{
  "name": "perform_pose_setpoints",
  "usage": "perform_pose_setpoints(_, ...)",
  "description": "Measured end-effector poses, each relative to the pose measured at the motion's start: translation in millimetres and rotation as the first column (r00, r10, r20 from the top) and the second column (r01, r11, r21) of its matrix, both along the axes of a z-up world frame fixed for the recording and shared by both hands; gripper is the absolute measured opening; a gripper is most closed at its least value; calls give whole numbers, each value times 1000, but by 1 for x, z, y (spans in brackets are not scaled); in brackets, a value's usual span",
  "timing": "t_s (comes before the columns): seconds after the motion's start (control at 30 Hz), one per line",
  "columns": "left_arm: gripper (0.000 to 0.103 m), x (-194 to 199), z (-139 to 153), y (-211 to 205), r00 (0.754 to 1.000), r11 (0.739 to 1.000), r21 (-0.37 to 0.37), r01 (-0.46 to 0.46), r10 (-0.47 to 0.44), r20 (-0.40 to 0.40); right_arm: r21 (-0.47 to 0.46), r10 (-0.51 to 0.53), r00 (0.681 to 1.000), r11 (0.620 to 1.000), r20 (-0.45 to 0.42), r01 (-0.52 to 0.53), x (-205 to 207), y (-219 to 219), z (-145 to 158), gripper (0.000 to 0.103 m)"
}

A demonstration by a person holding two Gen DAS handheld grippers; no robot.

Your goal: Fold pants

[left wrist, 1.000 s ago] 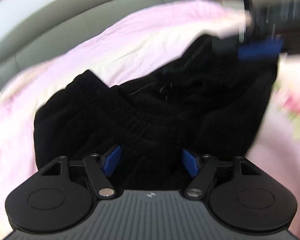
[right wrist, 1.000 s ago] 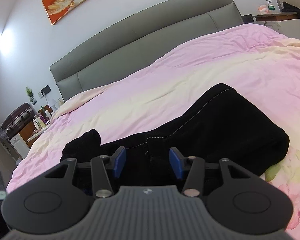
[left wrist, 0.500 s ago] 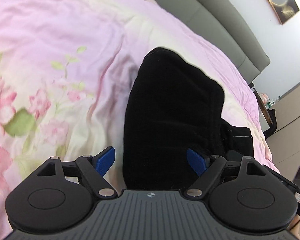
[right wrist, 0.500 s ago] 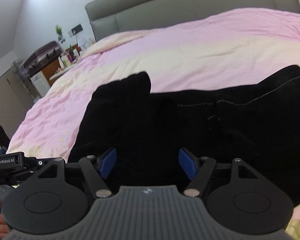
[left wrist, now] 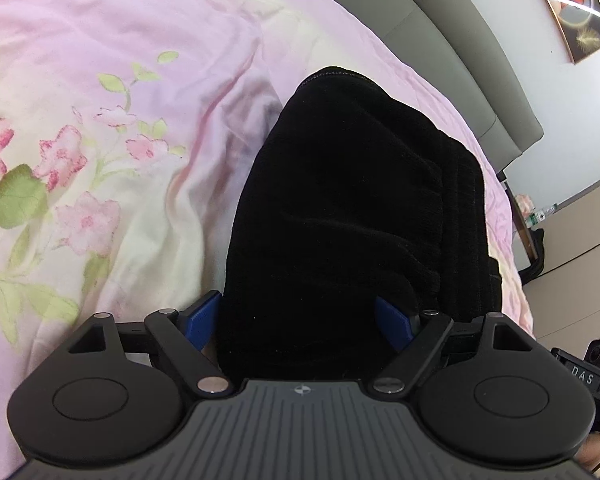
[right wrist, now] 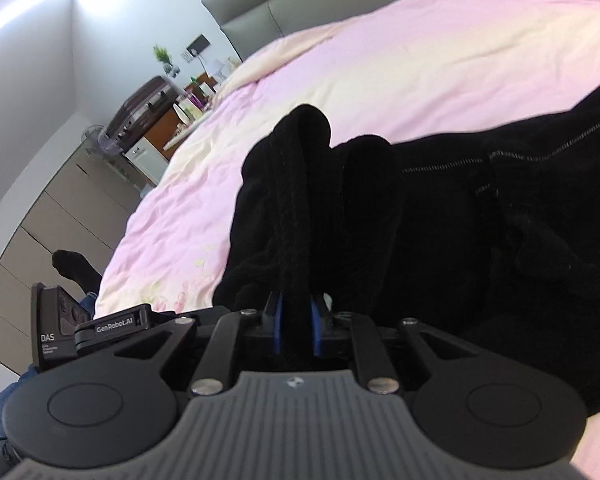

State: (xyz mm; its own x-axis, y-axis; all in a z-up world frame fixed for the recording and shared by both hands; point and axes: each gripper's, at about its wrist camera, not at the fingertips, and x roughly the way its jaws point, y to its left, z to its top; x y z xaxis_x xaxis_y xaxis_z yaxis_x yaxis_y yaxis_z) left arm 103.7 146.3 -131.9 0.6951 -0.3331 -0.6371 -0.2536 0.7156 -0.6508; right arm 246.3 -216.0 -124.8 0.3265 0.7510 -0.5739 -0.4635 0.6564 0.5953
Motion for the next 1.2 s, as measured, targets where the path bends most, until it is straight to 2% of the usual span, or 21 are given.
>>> perform_pose_setpoints(0.1,93,-1,4,-2,1000,1000,19,2,-2,10,-4,-39,999,999,6,39,1,-4,-1,10)
perform_pose_setpoints(0.2,83,-7,16,-1,999,1000,14,-9,9,37,0,-123,991,992,51,123,-2,-16,12,9)
perform_pose_setpoints(0.3,84,-8,27,-3,997,999,31,-9,7,76,47,-190,981,981,40,189,-6,-35,16,9)
perform_pose_setpoints(0.37,86,-2,25,-6,998,999,43,8,-10,56,-18,-201,979,979,29,202,-7,-36,5,11)
perform_pose_setpoints(0.43,86,7,12,-15,999,997,67,35,-35,-1,-111,-202,979,973,22,203,-5,-28,-13,14)
perform_pose_setpoints(0.47,86,10,5,-20,998,996,74,53,-51,-30,-133,-210,977,968,28,212,-6,-27,-18,21)
perform_pose_setpoints(0.53,85,5,-3,-23,999,997,72,40,-38,-19,-124,-209,977,969,35,212,-7,-32,-11,26)
perform_pose_setpoints(0.6,82,2,-6,-19,999,999,42,33,-33,-10,-76,-246,967,965,70,251,-10,-48,5,42)
perform_pose_setpoints(0.63,81,2,-7,-17,999,999,26,33,-33,-12,-49,-278,956,958,93,283,-11,-60,13,45)
perform_pose_setpoints(0.67,80,2,-6,-16,999,999,22,35,-35,-14,-34,-315,943,947,109,320,-12,-74,20,49)
perform_pose_setpoints(0.8,81,3,-3,-20,999,999,42,33,-33,-19,-21,-464,874,882,140,472,-9,-138,36,51)
perform_pose_setpoints(1.0,82,7,-3,-21,999,999,34,8,-7,-45,-21,-649,754,756,99,654,-17,-218,24,64)
perform_pose_setpoints(1.03,83,7,-3,-20,999,1000,28,4,-3,-49,-34,-684,726,726,76,687,-17,-227,16,64)
perform_pose_setpoints(1.1,84,8,-5,-17,998,1000,-13,-15,14,-53,-56,-742,670,671,-39,740,-14,-246,-5,66)
perform_pose_setpoints(1.2,85,6,-11,-14,997,996,-73,-46,42,-63,-49,-754,616,641,-229,766,-3,-266,-35,66)
